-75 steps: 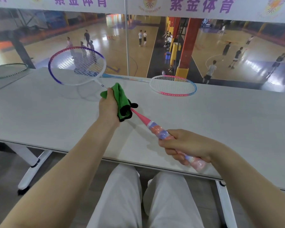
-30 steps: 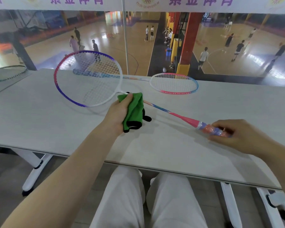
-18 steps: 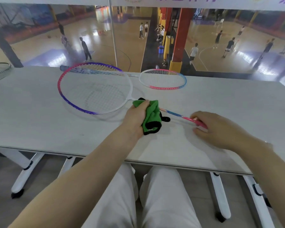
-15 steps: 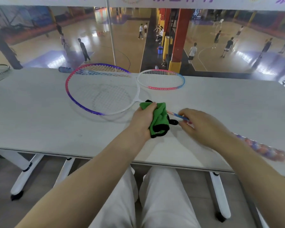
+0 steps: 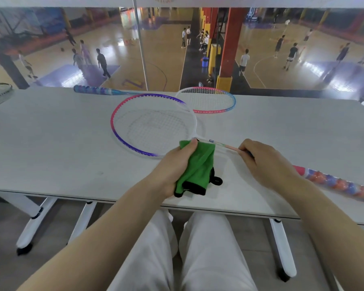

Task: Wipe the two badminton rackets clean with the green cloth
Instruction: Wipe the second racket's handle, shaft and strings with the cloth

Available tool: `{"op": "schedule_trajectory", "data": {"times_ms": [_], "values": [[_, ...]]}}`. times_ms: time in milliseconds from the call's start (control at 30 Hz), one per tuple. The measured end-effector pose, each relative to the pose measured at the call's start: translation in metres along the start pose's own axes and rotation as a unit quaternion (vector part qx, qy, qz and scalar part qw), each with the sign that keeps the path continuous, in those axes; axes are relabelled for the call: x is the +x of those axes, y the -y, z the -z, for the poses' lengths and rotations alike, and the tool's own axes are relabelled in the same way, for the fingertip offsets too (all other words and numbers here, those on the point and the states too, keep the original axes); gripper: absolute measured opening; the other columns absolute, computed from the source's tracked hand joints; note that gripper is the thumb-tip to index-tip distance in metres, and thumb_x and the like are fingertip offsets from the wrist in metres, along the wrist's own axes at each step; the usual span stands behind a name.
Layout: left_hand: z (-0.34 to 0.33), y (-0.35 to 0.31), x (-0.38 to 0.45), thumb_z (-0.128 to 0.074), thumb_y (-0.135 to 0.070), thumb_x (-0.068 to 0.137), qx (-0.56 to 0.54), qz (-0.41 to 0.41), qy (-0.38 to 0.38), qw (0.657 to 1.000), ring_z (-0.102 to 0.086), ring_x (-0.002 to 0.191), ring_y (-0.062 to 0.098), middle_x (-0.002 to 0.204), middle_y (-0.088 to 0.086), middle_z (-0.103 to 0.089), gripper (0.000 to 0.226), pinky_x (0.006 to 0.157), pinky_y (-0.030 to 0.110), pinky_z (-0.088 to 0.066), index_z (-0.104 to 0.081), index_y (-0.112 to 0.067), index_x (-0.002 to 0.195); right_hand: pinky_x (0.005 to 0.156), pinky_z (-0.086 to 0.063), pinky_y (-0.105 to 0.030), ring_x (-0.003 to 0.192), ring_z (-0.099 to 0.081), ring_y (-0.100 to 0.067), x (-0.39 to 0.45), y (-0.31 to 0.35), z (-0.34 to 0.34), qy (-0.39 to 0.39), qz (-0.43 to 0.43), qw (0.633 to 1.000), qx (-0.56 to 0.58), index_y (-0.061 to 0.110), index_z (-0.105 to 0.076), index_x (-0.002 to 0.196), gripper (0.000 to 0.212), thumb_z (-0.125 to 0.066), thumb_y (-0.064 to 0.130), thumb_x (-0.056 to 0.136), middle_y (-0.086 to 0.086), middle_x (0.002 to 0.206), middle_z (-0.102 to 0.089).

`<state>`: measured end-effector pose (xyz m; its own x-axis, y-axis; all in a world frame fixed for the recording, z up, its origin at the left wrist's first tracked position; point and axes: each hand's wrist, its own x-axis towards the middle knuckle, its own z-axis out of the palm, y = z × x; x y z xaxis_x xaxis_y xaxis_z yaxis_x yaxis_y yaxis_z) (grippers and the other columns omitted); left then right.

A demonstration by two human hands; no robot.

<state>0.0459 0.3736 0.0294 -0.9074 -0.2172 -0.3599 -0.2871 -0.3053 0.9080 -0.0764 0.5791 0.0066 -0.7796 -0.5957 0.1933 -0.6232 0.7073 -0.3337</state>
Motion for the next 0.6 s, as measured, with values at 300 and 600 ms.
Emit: {"op": "schedule_trajectory", "data": {"times_ms": [300,600], "values": [[0.045,-0.026,-0.011,-0.027,-0.028,0.096,-0.159,-0.087,0.019,0.983,-0.069,0.068,0.032,0.088,0.016,-0.064,0.041,0.062,0.038,-0.058,-0.056,-0.004,0.111,0.07,-0.045,-0.037,0.075,-0.054,-0.017,-0.003,-0.013,-0.01,0.011,0.016,1.0,-0.001,0.023,-0.056,0.088,0.026,-0.043,0.041,0.102,0.007,0.084,-0.053],[0.081,-0.037,-0.001,-0.039,-0.025,0.103,-0.168,-0.172,-0.071,0.968,-0.063,0.11,0.037,0.132,0.021,-0.059,0.041,0.074,0.043,-0.057,-0.049,-0.005,0.138,0.074,-0.044,-0.037,0.079,-0.052,-0.019,0.0,-0.018,-0.012,-0.001,0.04,0.999,-0.001,0.016,-0.061,0.091,0.02,-0.048,0.027,0.1,0.003,0.089,-0.049]]}}
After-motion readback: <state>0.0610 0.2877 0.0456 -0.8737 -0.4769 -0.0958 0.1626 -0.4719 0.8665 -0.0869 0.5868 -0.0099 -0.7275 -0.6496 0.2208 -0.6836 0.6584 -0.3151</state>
